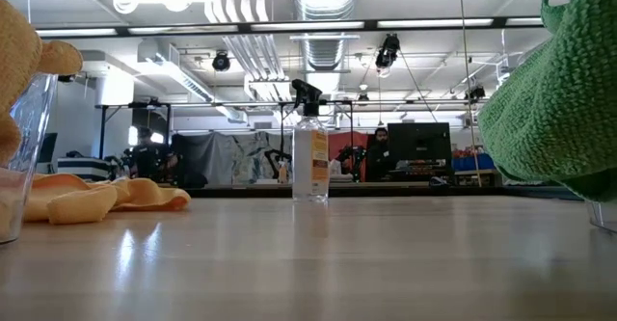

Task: Sort microfiber towel by color & place in baskets
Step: Put the orange microfiber cloth into the left transparent bin

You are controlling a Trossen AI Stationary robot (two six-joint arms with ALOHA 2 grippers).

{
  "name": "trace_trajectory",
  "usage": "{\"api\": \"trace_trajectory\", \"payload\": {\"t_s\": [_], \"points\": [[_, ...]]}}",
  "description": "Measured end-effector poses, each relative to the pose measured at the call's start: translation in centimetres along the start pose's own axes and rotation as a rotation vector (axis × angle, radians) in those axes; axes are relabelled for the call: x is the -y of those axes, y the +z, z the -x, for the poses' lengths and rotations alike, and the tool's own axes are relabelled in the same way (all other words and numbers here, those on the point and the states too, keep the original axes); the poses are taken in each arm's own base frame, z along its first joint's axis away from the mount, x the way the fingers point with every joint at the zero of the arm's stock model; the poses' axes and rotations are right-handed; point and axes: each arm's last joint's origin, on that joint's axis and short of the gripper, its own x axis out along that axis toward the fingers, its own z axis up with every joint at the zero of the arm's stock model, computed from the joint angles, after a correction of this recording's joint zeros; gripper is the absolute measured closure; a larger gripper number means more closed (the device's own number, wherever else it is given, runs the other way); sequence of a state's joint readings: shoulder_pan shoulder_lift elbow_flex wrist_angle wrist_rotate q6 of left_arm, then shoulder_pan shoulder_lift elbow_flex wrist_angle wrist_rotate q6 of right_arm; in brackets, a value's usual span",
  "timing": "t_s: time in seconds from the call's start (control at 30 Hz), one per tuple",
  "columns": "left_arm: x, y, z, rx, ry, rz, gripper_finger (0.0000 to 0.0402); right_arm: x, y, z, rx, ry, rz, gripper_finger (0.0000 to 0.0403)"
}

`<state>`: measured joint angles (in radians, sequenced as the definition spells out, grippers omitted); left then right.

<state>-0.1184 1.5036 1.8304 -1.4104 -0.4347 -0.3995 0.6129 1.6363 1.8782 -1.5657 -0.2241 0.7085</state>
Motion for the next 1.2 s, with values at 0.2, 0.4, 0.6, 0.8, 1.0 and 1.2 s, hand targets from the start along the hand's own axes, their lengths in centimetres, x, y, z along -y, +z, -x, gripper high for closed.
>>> {"api": "trace_trajectory", "payload": {"t_s": [0.2,0.4,0.6,0.8,1.0,1.2], "points": [[0.6,-0.9,-1.0,-0.103,-0.109,-0.157,0.0206,1.2,1.6,0.4,0.167,-0.156,0.208,0.0197],[1.4,-3.1,-3.5,-0.242,-0.152,-0.306,0.0206,2.0,2.7,0.7,0.249,-0.241,0.294,0.0197],[1.4,-6.7,-6.6,-0.376,-0.109,-0.34,0.0206,3.4,3.8,1.2,0.293,-0.272,0.202,0.0197],[0.6,-10.9,-8.3,-0.378,-0.193,-0.362,0.021,4.7,4.6,1.6,0.314,-0.263,0.054,0.0197],[-0.3,-14.1,-8.8,-0.314,-0.243,-0.262,0.0211,6.1,5.5,2.0,0.335,-0.26,-0.039,0.0197],[-1.0,-17.1,-9.5,-0.281,-0.334,-0.147,0.0211,6.9,6.1,2.3,0.362,-0.252,-0.073,0.0197]]}}
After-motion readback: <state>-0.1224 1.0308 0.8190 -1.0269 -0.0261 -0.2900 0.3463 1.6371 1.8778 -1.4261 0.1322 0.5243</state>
